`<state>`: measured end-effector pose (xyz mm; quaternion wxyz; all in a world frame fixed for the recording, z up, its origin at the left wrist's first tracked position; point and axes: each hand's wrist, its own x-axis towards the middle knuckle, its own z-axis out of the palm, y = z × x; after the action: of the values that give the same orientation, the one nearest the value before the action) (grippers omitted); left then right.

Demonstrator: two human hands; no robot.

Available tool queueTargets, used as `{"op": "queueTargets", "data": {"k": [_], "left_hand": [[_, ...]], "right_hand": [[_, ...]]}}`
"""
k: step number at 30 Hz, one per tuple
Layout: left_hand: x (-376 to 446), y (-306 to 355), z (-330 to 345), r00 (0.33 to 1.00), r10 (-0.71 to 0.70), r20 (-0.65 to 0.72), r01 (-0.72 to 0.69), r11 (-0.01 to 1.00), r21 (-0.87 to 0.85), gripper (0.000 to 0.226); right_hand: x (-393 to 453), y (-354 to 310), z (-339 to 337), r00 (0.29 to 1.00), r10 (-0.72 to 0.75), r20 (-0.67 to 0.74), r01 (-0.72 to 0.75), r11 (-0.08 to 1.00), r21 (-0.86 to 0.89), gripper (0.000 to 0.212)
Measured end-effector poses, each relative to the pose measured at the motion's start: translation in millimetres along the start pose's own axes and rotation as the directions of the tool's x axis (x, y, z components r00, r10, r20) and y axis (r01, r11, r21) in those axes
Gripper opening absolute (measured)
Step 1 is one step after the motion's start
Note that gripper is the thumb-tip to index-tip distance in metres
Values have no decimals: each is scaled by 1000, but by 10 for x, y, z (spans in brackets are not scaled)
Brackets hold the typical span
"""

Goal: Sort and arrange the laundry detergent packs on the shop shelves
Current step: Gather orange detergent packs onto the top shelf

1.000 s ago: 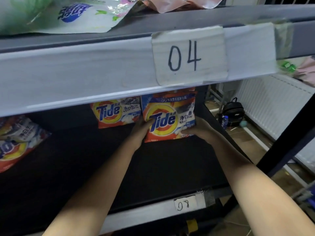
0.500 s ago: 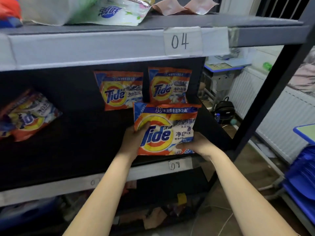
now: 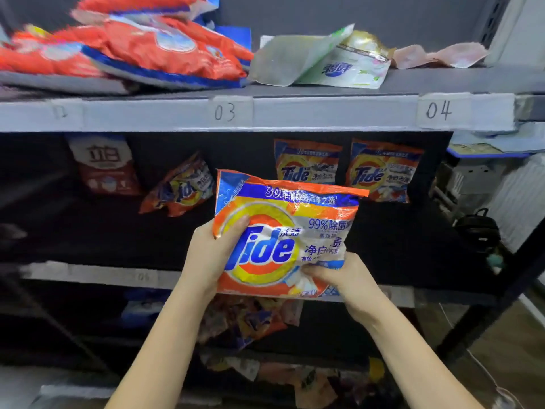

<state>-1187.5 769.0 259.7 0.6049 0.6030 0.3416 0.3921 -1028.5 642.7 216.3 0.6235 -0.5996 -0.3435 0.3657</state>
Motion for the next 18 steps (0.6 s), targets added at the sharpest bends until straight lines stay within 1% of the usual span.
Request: {"op": "queueTargets", "data": {"k": [3, 7, 10, 14, 16, 18], "left_hand": [[-35, 279, -389, 999, 48, 11, -48, 999, -9, 33], [-25, 636, -948, 990, 139, 26, -139, 990, -7, 36], [84, 881, -1428, 976, 218, -27, -217, 975, 44, 38], [298, 1213, -2097, 937, 332, -112, -320, 941, 112, 52], [412, 1386, -2432, 912, 386, -136, -373, 921, 115, 49], [547, 1571, -2746, 893, 431, -133, -418, 901, 112, 38]], "right_hand": [[39, -271, 371, 998, -59, 28, 59, 998, 13, 24], [139, -614, 941, 982, -167, 88, 167, 986, 14, 35], [250, -854, 1427, 962, -240, 130, 239, 971, 25, 30], [408, -1195, 2129, 923, -342, 174, 339, 940, 46, 25], [479, -1389, 2458, 898, -383, 217, 384, 922, 42, 25], [559, -1598, 2767, 866, -425, 265, 425, 903, 62, 24]]}}
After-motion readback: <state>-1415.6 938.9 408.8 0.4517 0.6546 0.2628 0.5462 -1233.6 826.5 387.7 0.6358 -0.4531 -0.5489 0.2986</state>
